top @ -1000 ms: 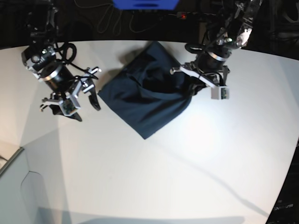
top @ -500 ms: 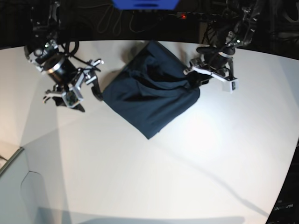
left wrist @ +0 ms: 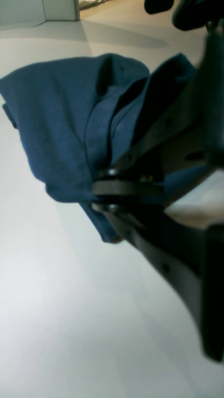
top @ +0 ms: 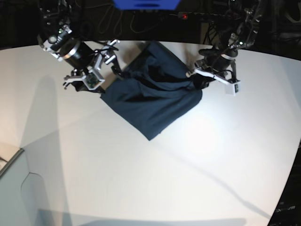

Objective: Layout the t-shirt on the table in an organized manner, then fold the t-shirt properly
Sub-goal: 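Grasp the bundle corners with both grippers and lift them, then flip the bundle over with both grippers, exposing the collar print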

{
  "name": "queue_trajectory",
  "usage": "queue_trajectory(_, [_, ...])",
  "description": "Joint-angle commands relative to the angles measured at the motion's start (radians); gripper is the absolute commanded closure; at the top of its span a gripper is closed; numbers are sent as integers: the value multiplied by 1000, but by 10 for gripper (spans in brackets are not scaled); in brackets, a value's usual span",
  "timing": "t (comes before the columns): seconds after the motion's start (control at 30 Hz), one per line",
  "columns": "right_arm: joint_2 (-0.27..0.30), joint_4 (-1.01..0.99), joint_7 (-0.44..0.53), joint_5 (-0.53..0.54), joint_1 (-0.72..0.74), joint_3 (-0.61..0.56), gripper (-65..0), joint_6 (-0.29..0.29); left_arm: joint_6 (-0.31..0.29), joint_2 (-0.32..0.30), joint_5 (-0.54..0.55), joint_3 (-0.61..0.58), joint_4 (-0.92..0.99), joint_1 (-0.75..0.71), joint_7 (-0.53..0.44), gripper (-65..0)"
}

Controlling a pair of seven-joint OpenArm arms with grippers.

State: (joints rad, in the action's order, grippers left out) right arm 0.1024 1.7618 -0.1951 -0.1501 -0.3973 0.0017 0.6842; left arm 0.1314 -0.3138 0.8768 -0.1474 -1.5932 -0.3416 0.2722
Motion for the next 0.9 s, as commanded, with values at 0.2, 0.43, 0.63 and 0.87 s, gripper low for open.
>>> queue_trajectory(0.2, [30,14,26,17,-13,-142,-403,14,-2,-18,14,4,-35,3,-15,0])
queue_trajectory(0.43, [30,-4,26,17,7,-211,-401,14,-2,-18,14,4,-40,2,-15,0])
queue_trajectory(0.63, [32,-121,26,17,48,-268,-400,14,-2,-18,12,4,-32,2,-15,0])
queue_trajectory(0.87, [93,-121,30,17,48,-446,-399,14,-2,-46,17,21,-6,19,-15,-1])
